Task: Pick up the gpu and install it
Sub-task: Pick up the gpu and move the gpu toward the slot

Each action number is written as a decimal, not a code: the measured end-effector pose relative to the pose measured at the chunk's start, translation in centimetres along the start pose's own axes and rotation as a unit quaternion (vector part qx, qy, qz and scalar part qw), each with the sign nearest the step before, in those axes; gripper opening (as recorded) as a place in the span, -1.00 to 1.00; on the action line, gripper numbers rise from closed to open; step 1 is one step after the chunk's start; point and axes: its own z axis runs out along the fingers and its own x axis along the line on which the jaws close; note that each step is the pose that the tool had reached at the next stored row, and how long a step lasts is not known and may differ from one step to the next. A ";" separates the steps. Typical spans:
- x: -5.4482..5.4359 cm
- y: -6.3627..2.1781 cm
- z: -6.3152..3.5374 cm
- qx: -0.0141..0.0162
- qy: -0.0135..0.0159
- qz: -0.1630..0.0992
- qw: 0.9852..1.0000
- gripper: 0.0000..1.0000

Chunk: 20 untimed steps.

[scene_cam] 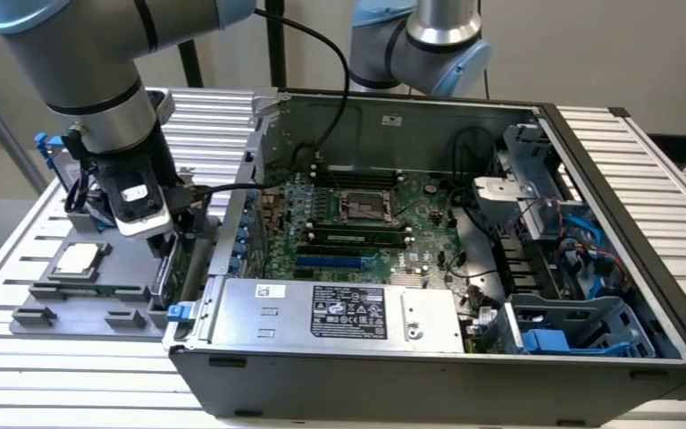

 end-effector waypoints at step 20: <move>0.1 0.42 0.48 0.003 0.000 0.000 1.000 -1.00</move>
